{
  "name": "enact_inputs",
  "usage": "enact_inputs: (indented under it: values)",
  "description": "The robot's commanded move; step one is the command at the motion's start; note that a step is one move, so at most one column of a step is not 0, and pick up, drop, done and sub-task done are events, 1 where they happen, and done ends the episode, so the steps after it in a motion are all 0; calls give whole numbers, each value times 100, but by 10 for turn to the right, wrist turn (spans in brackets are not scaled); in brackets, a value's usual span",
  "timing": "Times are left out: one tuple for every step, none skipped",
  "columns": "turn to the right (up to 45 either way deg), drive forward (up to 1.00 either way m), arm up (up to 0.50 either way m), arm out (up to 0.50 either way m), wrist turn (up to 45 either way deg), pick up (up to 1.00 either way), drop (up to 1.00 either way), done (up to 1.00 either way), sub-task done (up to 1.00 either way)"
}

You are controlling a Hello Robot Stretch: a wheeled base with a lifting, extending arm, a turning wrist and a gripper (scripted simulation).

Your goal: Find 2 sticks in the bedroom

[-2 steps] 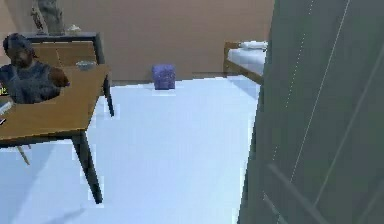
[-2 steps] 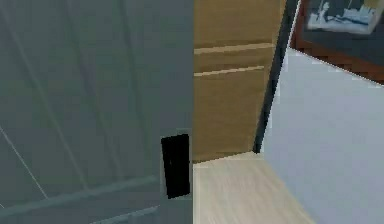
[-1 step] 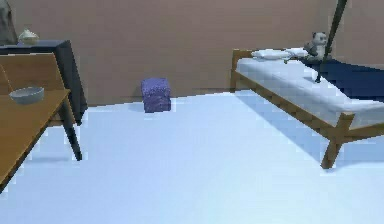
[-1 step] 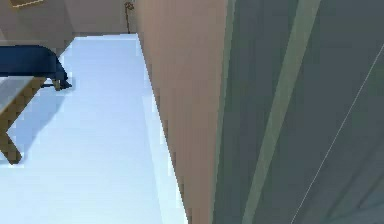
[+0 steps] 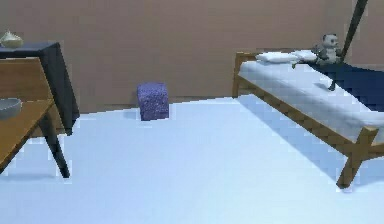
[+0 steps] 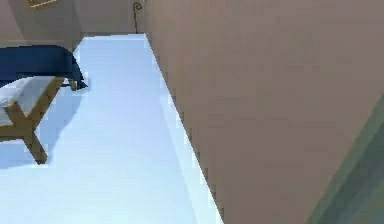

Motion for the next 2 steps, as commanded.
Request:
enact_inputs:
  values:
    - [450, 0, 0, 0, 0, 0, 0, 0, 0]
    - [60, 0, 0, 0, 0, 0, 0, 0, 0]
